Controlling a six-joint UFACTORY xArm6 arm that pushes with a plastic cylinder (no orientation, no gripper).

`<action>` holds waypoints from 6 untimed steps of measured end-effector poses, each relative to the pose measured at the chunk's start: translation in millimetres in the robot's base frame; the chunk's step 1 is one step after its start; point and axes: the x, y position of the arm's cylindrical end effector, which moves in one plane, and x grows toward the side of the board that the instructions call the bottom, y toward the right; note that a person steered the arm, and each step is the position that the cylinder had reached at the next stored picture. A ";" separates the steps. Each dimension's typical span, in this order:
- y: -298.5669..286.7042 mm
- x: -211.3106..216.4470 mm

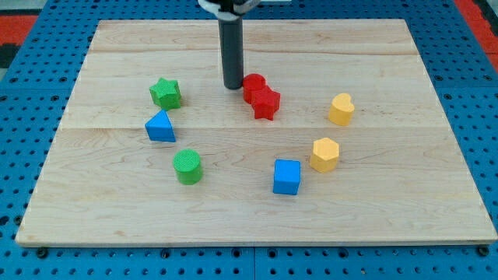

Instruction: Push green star towards top of the board

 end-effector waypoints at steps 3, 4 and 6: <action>58.7 68.2; 22.0 67.5; -100.9 10.2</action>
